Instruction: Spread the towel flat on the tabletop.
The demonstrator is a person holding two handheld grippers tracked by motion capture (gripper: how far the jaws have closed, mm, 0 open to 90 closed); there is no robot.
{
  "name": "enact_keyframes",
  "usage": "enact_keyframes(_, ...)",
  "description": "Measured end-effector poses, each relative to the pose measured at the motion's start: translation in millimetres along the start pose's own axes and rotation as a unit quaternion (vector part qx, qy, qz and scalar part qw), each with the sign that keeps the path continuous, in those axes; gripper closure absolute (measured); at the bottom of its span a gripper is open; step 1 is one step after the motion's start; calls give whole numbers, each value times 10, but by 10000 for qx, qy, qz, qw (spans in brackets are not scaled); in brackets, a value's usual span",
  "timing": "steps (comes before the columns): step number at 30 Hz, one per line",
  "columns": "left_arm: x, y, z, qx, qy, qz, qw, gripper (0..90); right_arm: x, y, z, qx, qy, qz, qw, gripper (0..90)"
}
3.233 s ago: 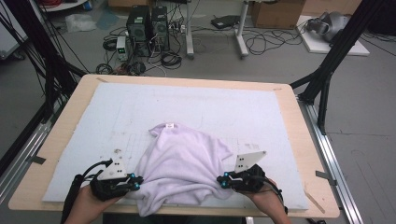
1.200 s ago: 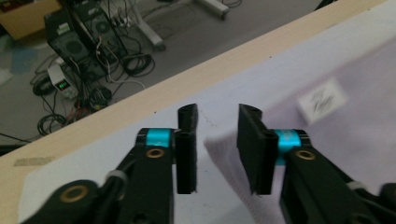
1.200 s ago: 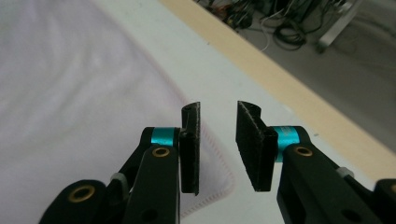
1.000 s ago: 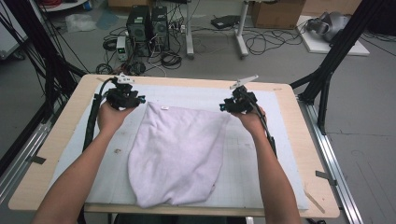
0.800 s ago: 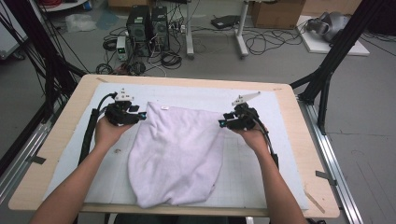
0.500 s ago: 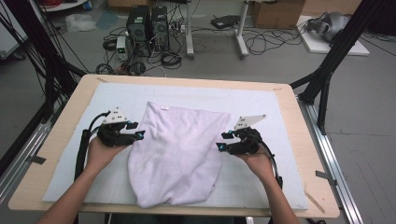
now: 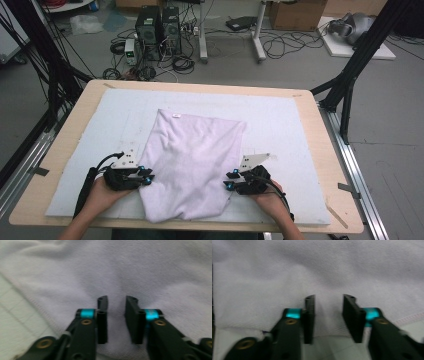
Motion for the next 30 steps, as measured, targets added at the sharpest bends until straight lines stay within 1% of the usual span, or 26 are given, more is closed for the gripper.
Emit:
enact_keyframes(1,3,-11,-3,16,-39,-22,10000,846,-7,-1,6,-1,-50,-13,10000,822)
enact_keyframes(2,9,-26,-2,33,-53,-29,10000,874,-5,4,8,17,-125,-16,9999,865)
enact_keyframes(3,21,-39,7,37,-102,-23,9999,880,-2,1,13,26,-148,-30,9999,876)
enact_keyframes(5,40,-79,48,-90,-155,8,9998,885,-1,-22,48,58,-142,42,9999,883)
enact_keyframes(6,52,-98,74,-130,-215,21,9997,886,-7,-48,82,5,-137,66,9999,885)
enact_keyframes(8,80,-145,127,-221,-263,49,9994,887,-33,-112,163,-140,-100,35,9998,887)
enact_keyframes(9,93,-180,155,-297,-293,108,9991,887,-60,-143,206,-195,-58,52,9998,887)
enact_keyframes(10,122,-218,184,-352,-340,96,9988,887,-90,-176,248,-227,-5,58,9997,887)
enact_keyframes(11,146,-261,207,-414,-375,148,9983,887,-176,-251,328,-321,109,44,9994,887)
enact_keyframes(12,179,-305,227,-465,-428,165,9979,887,-176,-251,328,-321,109,44,9994,887)
enact_keyframes(14,267,-416,246,-585,-549,239,9965,888,-278,-325,399,-392,206,-1,9990,887)
enact_keyframes(16,356,-502,223,-601,-647,300,9956,888,-432,-382,438,-428,331,-105,9985,887)
enact_keyframes(17,418,-554,192,-619,-735,348,9948,888,-493,-393,441,-429,374,-169,9982,887)
enact_keyframes(18,504,-614,144,-665,-847,445,9932,888,-584,-399,436,-413,466,-226,9978,887)
enact_keyframes(19,556,-644,110,-677,-884,505,9925,888,-702,-395,414,-368,557,-335,9972,887)
enact_keyframes(20,627,-673,55,-628,-978,551,9917,888,-780,-382,394,-326,621,-390,9968,887)
enact_keyframes(21,722,-702,-20,-562,-1130,593,9902,887,-883,-352,359,-262,676,-518,9960,887)
enact_keyframes(22,770,-719,-70,-583,-1158,668,9893,887,-998,-317,303,-219,704,-682,9949,887)
enact_keyframes(23,832,-728,-139,-551,-1165,765,9887,887,-1062,-293,263,-179,735,-752,9943,887)
enact_keyframes(24,889,-719,-212,-451,-1183,814,9886,887,-1131,-259,206,-76,739,-845,9936,887)
enact_keyframes(25,943,-695,-296,-362,-1181,874,9885,886,-1182,-231,152,-35,756,-896,9931,887)
enact_keyframes(26,968,-665,-340,-293,-1146,869,9892,883,-1222,-194,82,19,745,-971,9925,884)
enact_keyframes(27,983,-642,-361,-240,-1167,883,9889,876,-1236,-163,38,91,730,-1039,9919,880)
enact_keyframes(28,1000,-612,-363,-155,-1191,890,9888,860,-1242,-149,20,106,715,-1050,9918,872)
enact_keyframes(29,995,-593,-344,-152,-1088,933,9896,813,-1236,-147,18,83,698,-1067,9918,843)
enact_keyframes(30,992,-586,-303,-210,-1076,943,9895,783,-1227,-159,34,41,723,-1055,9918,805)
Point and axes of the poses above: each handheld gripper's, and its own axes: z roughly backward along the jaws, y roughly out of its underside, x roughly to its left, the point moved 9 cm from there along -z, roughly forward along the jaws, and after that the axes turned 1 degree about z, right-handed, at the moved point
